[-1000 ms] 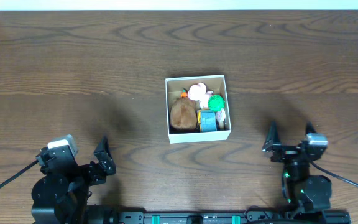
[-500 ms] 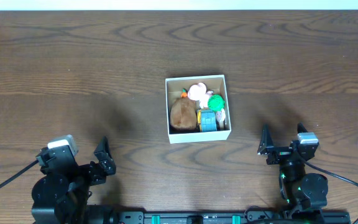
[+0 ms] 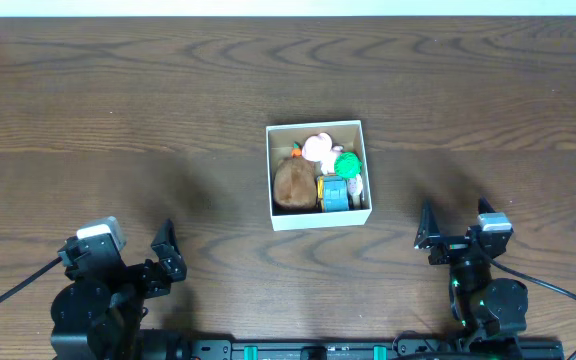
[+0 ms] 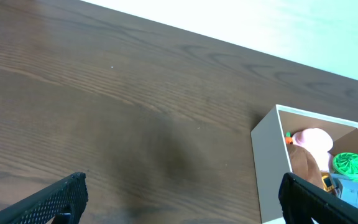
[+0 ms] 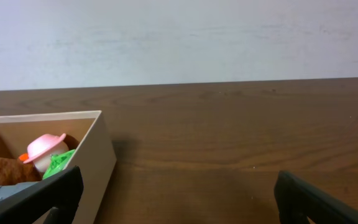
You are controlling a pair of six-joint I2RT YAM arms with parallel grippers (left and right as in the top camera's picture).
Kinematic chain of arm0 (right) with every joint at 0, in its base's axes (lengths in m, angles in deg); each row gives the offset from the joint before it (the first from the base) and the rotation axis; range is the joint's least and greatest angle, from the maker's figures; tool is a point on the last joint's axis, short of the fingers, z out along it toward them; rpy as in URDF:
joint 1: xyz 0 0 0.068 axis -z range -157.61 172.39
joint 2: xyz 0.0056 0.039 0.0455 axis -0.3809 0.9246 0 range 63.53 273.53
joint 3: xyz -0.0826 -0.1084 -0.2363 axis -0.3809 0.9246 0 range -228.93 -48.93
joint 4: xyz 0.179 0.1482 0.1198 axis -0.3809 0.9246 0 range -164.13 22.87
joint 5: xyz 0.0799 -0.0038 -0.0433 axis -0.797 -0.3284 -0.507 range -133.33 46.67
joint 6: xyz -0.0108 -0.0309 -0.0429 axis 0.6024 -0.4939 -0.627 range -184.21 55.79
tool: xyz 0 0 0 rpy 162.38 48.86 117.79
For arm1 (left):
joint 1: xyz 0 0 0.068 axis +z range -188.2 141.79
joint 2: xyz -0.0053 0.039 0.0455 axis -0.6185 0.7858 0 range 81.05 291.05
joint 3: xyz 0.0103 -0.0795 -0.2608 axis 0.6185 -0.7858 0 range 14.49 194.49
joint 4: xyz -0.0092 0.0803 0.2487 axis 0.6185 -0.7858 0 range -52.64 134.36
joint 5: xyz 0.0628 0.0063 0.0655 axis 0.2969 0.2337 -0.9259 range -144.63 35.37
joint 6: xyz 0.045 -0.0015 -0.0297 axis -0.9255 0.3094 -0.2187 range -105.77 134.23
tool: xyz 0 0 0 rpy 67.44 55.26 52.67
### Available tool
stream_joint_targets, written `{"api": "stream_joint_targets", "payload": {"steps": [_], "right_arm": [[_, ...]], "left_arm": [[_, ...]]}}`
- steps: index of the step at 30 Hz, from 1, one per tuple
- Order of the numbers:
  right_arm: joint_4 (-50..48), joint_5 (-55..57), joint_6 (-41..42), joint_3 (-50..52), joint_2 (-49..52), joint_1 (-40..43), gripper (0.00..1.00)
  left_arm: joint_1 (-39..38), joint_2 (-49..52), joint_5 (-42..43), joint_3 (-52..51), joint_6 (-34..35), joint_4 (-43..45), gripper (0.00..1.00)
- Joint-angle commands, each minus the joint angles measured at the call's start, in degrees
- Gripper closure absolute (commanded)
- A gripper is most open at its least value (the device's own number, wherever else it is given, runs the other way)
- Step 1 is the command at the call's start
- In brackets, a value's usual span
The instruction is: Pack container
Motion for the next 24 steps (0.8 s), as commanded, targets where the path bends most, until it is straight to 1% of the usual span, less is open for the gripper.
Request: {"api": "stream_joint_targets", "payload": {"steps": [1, 10, 12, 16, 24], "right_arm": [[0.1, -0.5, -0.7, 0.3, -0.4, 0.3, 0.01], [-0.2, -0.4, -0.7, 0.3, -0.3, 0.3, 0.01], [0.1, 0.4, -3.1, 0.3, -0.3, 0.4, 0.01], [0.1, 0.4, -10.3, 0.3, -0.2, 0.4, 0.01], [0.1, 0.3, -11.0, 0.3, -0.2, 0.4, 0.01]], "left_arm": [[0.0, -0.2, -0.1, -0.2, 0.3, 0.1, 0.02], [0.0, -0.2, -0.1, -0.2, 0.3, 0.1, 0.02], [0.0, -0.2, -0.1, -0.2, 0.3, 0.1, 0.02], [0.0, -0.2, -0.1, -0.2, 0.3, 0.1, 0.02], [0.0, -0.2, -0.1, -0.2, 0.3, 0.1, 0.02]]}}
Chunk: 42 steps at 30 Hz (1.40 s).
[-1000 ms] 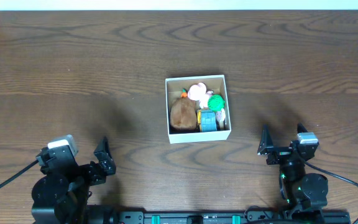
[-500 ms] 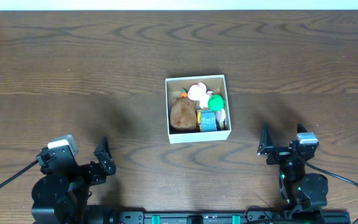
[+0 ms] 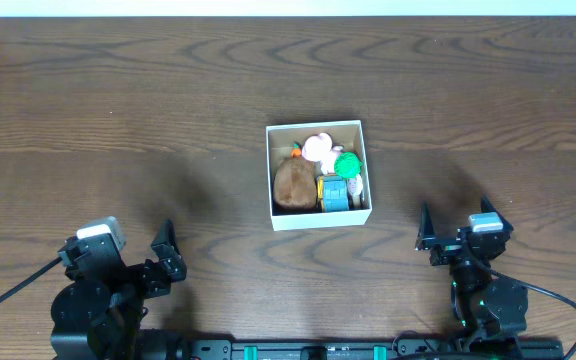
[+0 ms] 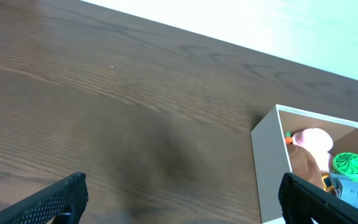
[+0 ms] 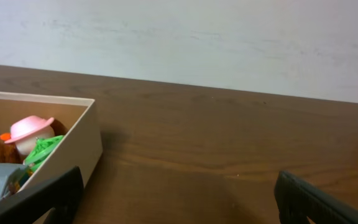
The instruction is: Pack container
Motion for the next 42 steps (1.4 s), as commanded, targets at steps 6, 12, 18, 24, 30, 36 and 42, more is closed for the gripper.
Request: {"api": "stream_joint_targets", "payload": {"steps": [6, 12, 18, 24, 30, 36, 42], "right_arm": [[0.1, 0.4, -1.9, 0.3, -0.2, 0.4, 0.01], [0.1, 0.4, -1.9, 0.3, -0.2, 0.4, 0.01], [0.1, 0.4, -1.9, 0.3, -0.2, 0.4, 0.01], [0.1, 0.4, -1.9, 0.3, -0.2, 0.4, 0.01], [0.1, 0.4, -1.9, 0.3, -0.2, 0.4, 0.01], [0.1, 0.4, -1.9, 0.3, -0.2, 0.4, 0.01], [0.1, 0.4, -1.9, 0.3, -0.2, 0.4, 0.01]], "left_arm": [[0.0, -0.2, -0.1, -0.2, 0.3, 0.1, 0.02], [0.0, -0.2, -0.9, -0.2, -0.9, 0.0, 0.02], [1.0, -0.9, -4.4, -1.7, -9.1, 0.2, 0.02], [2.1, -5.5, -4.4, -12.0, -13.6, 11.3, 0.02], [2.8, -10.8, -4.3, -25.6, -13.6, 31.4, 0.02], [2.9, -15.5, -4.3, -35.6, -13.6, 44.7, 0.02], [2.9, -16.2, -4.3, -41.2, -13.6, 50.6, 0.02]]}}
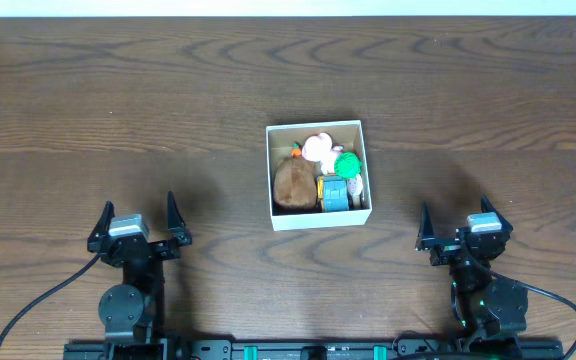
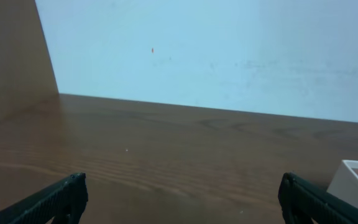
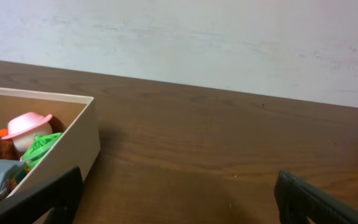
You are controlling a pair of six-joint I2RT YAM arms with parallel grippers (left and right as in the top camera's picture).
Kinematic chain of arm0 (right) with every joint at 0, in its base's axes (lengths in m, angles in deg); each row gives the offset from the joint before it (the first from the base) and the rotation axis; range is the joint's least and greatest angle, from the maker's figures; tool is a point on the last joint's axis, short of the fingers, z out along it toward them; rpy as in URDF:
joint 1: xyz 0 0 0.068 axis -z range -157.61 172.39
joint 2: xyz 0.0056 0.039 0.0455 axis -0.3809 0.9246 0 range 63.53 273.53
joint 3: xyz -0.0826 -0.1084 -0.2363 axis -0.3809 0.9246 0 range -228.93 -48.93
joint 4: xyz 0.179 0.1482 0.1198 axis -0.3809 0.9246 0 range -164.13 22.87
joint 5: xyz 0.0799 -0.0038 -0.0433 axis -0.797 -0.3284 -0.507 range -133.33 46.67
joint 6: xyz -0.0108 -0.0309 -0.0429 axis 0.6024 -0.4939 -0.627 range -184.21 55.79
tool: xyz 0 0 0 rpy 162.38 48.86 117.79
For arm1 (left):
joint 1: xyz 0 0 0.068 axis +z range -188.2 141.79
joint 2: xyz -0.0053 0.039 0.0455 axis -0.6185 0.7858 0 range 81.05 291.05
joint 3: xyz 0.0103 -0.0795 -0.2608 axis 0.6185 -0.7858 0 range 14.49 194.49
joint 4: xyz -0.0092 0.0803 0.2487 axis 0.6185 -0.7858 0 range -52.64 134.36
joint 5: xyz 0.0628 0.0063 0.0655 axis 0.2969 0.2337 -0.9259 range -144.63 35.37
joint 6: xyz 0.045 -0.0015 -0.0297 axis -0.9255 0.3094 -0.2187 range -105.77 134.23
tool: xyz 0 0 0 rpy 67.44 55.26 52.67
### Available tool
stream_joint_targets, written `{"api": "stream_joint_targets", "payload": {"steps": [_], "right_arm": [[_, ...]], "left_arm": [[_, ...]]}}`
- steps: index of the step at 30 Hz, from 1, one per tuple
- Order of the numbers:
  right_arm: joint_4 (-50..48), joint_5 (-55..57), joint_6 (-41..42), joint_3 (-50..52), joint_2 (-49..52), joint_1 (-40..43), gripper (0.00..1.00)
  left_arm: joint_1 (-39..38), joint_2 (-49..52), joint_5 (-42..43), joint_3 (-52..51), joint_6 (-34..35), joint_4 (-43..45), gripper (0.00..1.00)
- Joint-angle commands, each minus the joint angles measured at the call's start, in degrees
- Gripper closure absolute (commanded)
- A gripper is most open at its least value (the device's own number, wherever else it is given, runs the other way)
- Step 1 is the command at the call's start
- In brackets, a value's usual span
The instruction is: Pack container
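Note:
A white open box [image 1: 319,220] stands at the table's middle, filled with small toys: a brown plush [image 1: 293,183], a pink-hatted figure [image 1: 317,147], a green ball [image 1: 347,163] and a blue-grey toy [image 1: 334,193]. My left gripper [image 1: 135,214] rests open at the front left, well away from the box, nothing between its fingers. My right gripper [image 1: 457,221] rests open at the front right, also empty. The right wrist view shows the box [image 3: 73,140] with the pink hat [image 3: 27,123] inside; the left wrist view catches only a corner of the box [image 2: 356,177].
Dark wooden table [image 1: 118,100] all round the box. A pale wall [image 2: 229,50] stands behind the table's far edge. Cables trail from both arm bases at the front edge.
My left arm has swung from its tilted pose to sit straight at the front left, its camera now looking level across the table at the wall. The right arm has barely shifted.
At first both grippers were open and empty at the front corners, the box packed with toys. The right arm then settled slightly back and straighter. Now the left arm has also squared up at its base. The box and its contents stayed as they were.

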Motion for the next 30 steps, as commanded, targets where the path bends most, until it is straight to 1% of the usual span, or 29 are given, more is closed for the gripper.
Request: {"api": "stream_joint_targets", "payload": {"steps": [1, 12, 17, 30], "right_arm": [[0.1, 0.4, -0.9, 0.2, -0.2, 0.4, 0.01], [0.1, 0.4, -0.8, 0.2, -0.2, 0.4, 0.01], [0.1, 0.4, -0.9, 0.2, -0.2, 0.4, 0.01], [0.1, 0.4, -0.8, 0.2, -0.2, 0.4, 0.01]], "left_arm": [[0.3, -0.6, -0.7, -2.3, -0.4, 1.3, 0.02], [0.3, -0.6, 0.5, -3.2, 0.6, -5.9, 0.02], [0.3, -0.6, 2.1, -3.2, 1.5, -5.9, 0.02], [0.3, -0.3, 2.1, -3.2, 1.5, -5.9, 0.02]]}}
